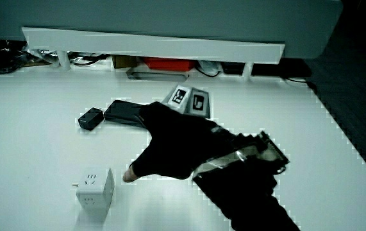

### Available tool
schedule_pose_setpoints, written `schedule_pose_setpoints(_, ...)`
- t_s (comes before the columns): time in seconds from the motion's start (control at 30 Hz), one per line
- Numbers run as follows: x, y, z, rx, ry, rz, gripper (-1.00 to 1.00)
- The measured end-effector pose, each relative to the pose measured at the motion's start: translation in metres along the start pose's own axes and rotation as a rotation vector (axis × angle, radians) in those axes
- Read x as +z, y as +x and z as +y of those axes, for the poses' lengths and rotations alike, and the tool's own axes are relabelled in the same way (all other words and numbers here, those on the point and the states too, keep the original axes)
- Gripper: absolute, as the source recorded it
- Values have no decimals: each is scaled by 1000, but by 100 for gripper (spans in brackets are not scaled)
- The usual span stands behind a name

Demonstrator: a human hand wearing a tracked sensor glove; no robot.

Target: Pick socket

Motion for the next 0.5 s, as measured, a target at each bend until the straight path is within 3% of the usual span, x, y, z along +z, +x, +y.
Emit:
schedule_pose_setpoints(0.03, -4, 3, 5, 60, 9, 32, 0)
schedule_pose_setpoints(0.1, -10, 0, 10, -67, -58, 101, 0)
schedule_pose_setpoints(0.13, -15, 3, 17, -8, -51, 114, 0)
schedule_pose_setpoints(0.17, -19, 4, 23, 66, -44, 53, 0)
schedule_pose_setpoints(0.2, -20, 0, 26, 3, -67, 12, 0)
schedule_pose_setpoints(0.23, -20, -8, 28, -11, -71, -58, 0)
schedule_pose_setpoints(0.27, -23, -7, 32, -49, -41, -135, 0)
schedule_pose_setpoints(0.5, -40, -4, 57, -62, -94, -127, 0)
